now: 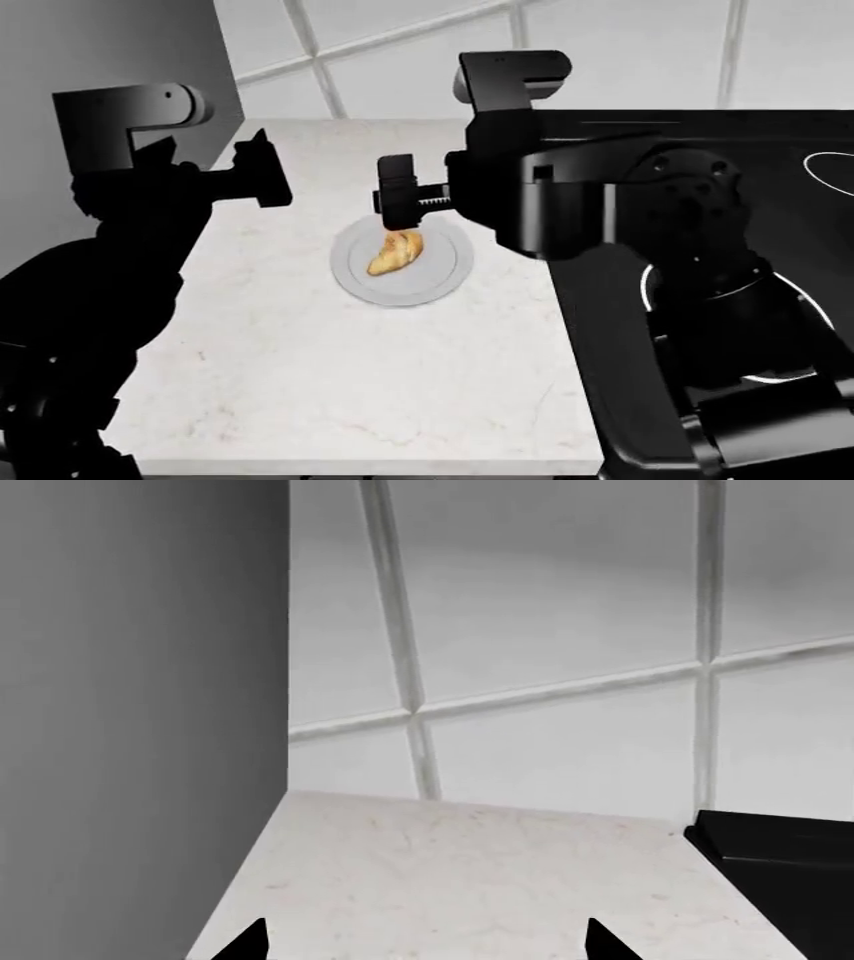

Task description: Pick the croissant and place it on the pan. Then turn on the stove to warm the croissant.

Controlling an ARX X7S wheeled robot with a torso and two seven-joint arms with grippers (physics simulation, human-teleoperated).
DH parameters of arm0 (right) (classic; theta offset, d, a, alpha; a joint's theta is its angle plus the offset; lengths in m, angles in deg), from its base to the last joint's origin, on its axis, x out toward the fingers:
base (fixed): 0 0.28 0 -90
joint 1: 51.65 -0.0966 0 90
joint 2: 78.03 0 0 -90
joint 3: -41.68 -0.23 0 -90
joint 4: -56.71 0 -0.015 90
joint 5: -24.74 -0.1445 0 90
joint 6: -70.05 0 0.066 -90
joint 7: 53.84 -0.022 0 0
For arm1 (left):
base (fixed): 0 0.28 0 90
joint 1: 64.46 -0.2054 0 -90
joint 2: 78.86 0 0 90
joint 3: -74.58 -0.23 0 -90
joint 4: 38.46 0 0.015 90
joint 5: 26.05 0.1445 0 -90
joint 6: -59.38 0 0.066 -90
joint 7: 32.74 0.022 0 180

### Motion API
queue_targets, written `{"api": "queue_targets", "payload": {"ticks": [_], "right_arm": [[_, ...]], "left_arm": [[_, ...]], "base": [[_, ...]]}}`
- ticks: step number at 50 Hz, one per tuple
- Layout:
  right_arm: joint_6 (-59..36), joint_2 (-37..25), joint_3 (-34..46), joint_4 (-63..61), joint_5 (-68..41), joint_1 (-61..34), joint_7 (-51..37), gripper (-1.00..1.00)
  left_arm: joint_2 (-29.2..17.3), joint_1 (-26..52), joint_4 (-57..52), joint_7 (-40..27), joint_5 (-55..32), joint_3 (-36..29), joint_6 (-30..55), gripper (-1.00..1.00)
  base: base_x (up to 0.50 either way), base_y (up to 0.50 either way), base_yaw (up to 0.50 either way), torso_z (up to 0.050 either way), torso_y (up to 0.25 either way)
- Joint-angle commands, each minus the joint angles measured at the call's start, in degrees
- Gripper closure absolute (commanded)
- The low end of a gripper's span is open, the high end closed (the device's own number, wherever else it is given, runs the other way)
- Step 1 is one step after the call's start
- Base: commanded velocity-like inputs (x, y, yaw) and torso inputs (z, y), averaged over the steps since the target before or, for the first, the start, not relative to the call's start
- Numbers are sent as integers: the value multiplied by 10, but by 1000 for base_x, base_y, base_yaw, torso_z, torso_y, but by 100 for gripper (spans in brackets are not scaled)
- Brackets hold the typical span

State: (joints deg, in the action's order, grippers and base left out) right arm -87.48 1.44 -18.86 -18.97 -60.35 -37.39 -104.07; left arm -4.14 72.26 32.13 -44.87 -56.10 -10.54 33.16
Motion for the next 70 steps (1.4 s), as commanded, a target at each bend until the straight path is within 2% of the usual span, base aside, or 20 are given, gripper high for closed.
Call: {"api": "queue_targets", "payload": {"ticks": [1, 25, 52, 70], "right_arm": [[8, 25, 43, 48, 47, -24, 50, -100], [87, 60, 133, 175, 148, -40, 173, -100], [127, 101, 198, 292, 165, -62, 271, -100], [223, 105, 410, 363, -3, -105, 301, -100]], "left_arm": [[-2, -4, 5, 4, -8, 8, -6, -100], [-10, -6, 41, 23, 0, -7, -49, -100], [-15, 0, 104, 36, 7, -11, -83, -100], [-15, 11, 152, 44, 19, -22, -115, -100]], "base": [[0, 0, 0, 0, 0], [0, 0, 0, 0, 0], [0, 0, 0, 0, 0], [0, 0, 0, 0, 0]]}}
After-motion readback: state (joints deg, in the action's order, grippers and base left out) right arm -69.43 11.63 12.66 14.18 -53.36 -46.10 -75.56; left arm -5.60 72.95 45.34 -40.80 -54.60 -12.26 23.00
